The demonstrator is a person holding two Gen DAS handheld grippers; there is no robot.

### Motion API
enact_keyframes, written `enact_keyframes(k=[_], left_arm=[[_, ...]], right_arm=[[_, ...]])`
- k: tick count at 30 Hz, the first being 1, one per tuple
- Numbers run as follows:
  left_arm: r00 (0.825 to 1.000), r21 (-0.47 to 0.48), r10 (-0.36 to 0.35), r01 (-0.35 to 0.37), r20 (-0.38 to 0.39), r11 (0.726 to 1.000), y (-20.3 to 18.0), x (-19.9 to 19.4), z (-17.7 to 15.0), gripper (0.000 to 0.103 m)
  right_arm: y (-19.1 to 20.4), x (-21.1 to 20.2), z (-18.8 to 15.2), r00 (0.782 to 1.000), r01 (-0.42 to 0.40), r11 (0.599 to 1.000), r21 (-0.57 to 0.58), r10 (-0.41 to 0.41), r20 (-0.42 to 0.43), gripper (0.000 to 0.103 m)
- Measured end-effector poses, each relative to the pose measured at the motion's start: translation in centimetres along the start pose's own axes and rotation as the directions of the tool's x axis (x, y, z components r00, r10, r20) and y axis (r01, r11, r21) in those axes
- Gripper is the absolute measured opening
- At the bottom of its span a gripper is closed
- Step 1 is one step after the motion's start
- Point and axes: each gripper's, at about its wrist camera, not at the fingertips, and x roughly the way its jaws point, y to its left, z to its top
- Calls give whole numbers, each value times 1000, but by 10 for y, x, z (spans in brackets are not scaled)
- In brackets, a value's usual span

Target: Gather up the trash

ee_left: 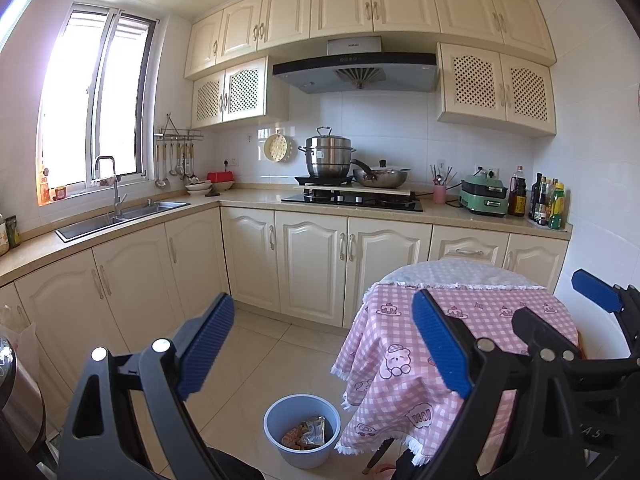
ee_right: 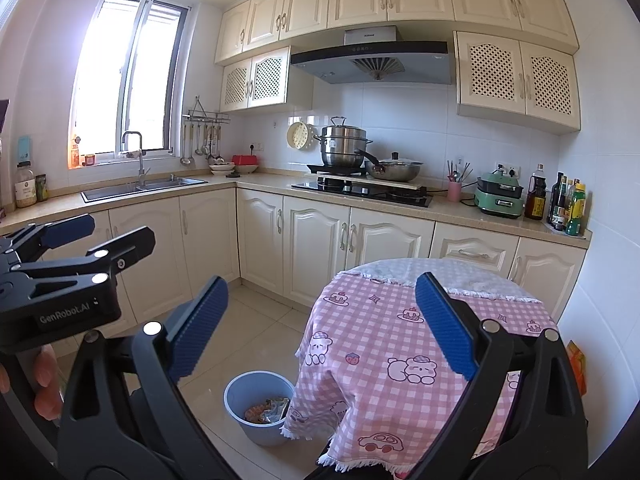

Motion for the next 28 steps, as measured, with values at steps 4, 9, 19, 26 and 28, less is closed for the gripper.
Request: enact_keyframes(k=[4, 9, 19, 26, 28], left_arm=[[1000, 2, 0, 0, -2, 1000, 1, 1, -1, 89], [1000, 2, 1, -1, -5, 1000, 2, 2, -2, 89], [999, 1, 5, -5, -38, 1000, 6, 11, -6, 89], [997, -19, 15, -16, -78, 1000, 14, 22, -9, 89], [996, -24, 21, -23, -92, 999, 16, 28, -12, 89]], right_arm=[[0, 0, -1, 1000, 1, 1000, 2, -1, -2, 93], [-2, 2, -1, 1000, 0, 1000, 6, 0, -5, 93], [-2, 9, -6, 1000, -2, 1000, 18, 2, -25, 93], [-3, 17, -9, 999, -3, 1000, 23, 4, -41, 93], [-6, 23, -12, 999, 6, 1000, 24, -5, -51, 93]])
